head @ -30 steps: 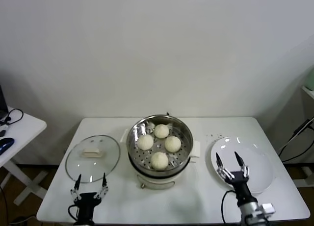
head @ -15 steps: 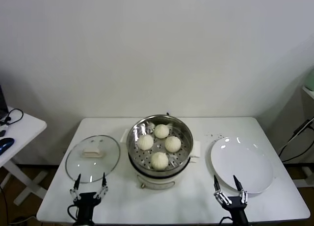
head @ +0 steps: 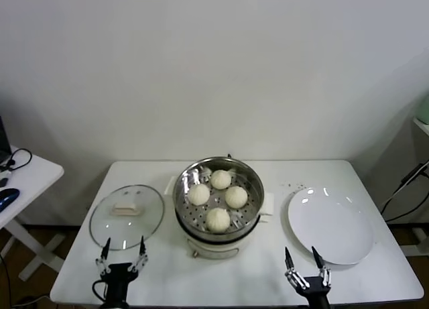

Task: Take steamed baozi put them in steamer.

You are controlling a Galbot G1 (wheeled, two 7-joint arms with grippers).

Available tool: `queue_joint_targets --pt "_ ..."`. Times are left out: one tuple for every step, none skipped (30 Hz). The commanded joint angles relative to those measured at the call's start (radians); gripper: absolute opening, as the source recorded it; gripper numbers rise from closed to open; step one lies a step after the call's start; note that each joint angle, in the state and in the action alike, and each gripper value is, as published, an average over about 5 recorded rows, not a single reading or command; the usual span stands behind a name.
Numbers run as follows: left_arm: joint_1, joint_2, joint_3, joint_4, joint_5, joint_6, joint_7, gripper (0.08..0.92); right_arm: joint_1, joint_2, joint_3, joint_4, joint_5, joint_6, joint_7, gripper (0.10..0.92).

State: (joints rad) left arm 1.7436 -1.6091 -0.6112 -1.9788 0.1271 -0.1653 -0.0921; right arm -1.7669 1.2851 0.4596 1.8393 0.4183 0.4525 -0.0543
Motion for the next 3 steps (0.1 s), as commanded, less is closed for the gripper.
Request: queue_joint_targets --pt "0.0 -0.003 -0.001 0.001 0.0 -0.001 0.0 0.823 -0.014 0.006 -0.016 -0.001 -0.014 0.012 0.003 0.823" --pt "0.0 -0.003 -0.001 0.0 0.0 -0.001 0.0 0.823 -0.014 0.006 -0.016 -0.001 -0.014 0.013 0.003 0.823" --pt "0.001 -0.003 -0.001 0.0 0.0 -0.001 0.0 0.823 -0.014 0.006 -0.016 -0.001 -0.014 0.013 0.003 0.823"
